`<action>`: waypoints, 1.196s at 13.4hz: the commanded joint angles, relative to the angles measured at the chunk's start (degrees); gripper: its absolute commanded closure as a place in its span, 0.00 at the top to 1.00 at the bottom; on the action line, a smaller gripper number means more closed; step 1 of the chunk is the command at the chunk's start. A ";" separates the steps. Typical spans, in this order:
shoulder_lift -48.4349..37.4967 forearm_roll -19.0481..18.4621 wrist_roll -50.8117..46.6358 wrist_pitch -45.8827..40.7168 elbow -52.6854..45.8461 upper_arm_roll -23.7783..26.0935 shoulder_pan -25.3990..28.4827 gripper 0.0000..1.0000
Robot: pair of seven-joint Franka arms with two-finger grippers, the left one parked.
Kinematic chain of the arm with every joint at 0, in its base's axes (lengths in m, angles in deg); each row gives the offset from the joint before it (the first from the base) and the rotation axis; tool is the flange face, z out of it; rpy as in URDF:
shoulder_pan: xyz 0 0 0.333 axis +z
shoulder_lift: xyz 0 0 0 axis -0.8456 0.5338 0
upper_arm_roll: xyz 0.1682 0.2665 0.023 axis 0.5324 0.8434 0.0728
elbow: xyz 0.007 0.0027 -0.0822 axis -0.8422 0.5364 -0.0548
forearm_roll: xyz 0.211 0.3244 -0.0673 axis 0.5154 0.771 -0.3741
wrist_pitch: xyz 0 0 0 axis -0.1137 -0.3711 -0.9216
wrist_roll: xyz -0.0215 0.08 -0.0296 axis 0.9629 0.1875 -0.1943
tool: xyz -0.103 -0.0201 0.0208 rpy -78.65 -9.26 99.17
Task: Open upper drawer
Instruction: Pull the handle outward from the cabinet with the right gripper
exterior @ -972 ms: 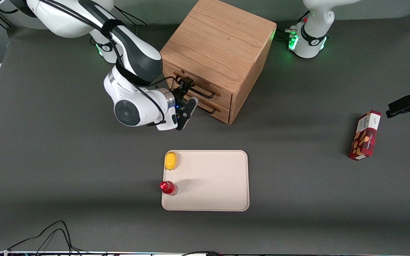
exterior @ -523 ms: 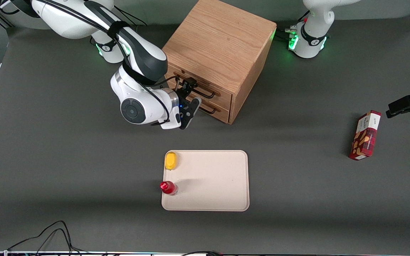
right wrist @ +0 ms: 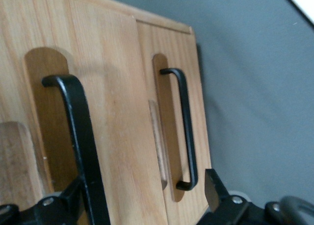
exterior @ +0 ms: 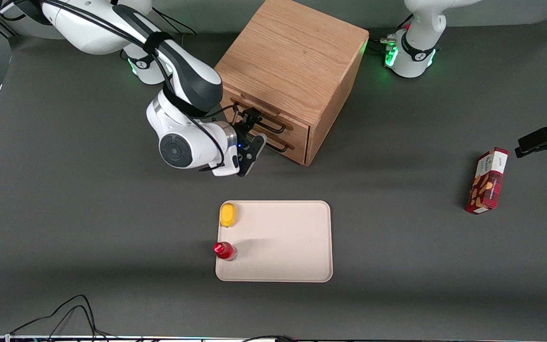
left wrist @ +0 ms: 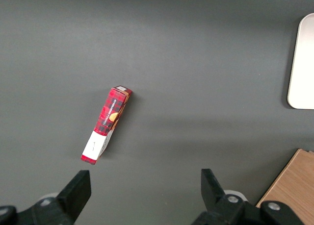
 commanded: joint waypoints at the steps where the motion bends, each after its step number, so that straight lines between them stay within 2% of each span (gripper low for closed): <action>1: 3.10 -1.32 0.48 0.16 -4.40 -1.33 -0.47 1.00; 7: 5.91 -1.76 0.57 -1.15 -10.11 -5.02 -0.56 1.00; 13: 9.33 -1.58 2.49 -6.60 -18.29 -8.71 -0.73 1.00; 16: 11.62 -1.76 3.29 -6.52 -20.22 -8.98 -0.65 1.00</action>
